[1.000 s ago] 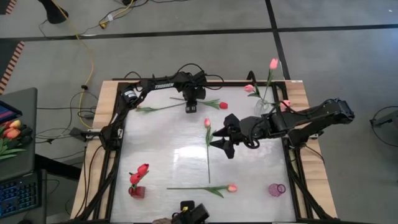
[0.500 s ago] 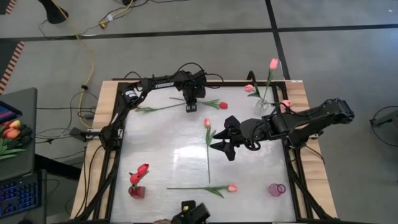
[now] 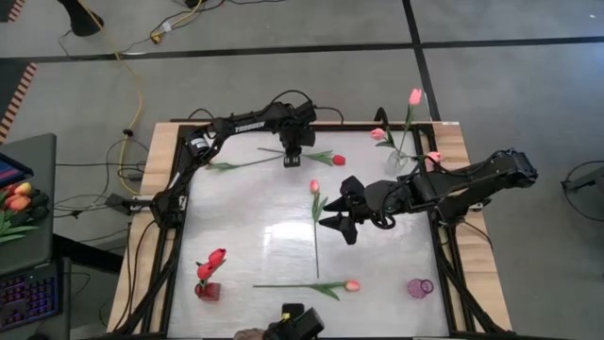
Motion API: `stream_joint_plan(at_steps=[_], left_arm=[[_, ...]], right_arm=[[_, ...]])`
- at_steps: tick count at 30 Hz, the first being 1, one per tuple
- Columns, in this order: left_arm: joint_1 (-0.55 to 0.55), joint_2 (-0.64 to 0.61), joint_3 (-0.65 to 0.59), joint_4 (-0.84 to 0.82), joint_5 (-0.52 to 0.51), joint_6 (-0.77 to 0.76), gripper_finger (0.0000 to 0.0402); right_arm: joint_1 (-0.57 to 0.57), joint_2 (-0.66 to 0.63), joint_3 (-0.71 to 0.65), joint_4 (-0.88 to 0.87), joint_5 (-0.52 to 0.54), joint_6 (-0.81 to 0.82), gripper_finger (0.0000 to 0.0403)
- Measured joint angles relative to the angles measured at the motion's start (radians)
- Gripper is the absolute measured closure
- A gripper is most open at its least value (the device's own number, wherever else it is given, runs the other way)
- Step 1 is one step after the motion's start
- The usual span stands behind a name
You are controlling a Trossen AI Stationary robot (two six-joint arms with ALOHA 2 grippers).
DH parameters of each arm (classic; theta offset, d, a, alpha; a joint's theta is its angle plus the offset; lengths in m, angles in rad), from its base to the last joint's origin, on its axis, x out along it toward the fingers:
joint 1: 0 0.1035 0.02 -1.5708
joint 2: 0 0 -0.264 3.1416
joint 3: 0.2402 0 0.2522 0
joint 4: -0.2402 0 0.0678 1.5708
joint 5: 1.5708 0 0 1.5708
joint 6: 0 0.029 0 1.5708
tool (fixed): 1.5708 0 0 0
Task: Sort flowers into vase by color
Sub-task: Put the red flower in the red vase
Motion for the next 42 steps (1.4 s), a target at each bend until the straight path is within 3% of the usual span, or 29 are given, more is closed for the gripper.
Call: stream_joint_plan(at_steps=[12,19,27,36,42], left_arm=[[0.004,0.011,-0.005,0.012,-0.035,0.035,0.0262],[0.028,0.057,-0.009,-0.021,-0.084,0.034,0.0242],[0.028,0.059,-0.010,-0.015,-0.083,0.030,0.0264],[0.018,0.060,-0.010,-0.027,-0.074,-0.009,0.0390],[0.019,0.053,0.004,-0.037,-0.027,-0.037,0.0400]], right_arm=[[0.006,0.000,0.000,0.000,-0.003,0.000,0.0133],[0.013,0.000,0.000,-0.001,-0.003,0.007,0.0133],[0.017,0.000,0.000,-0.016,-0.004,0.007,0.0133],[0.017,0.000,0.000,-0.016,-0.004,0.007,0.0133],[0.019,0.000,0.000,-0.015,-0.004,0.007,0.0133]])
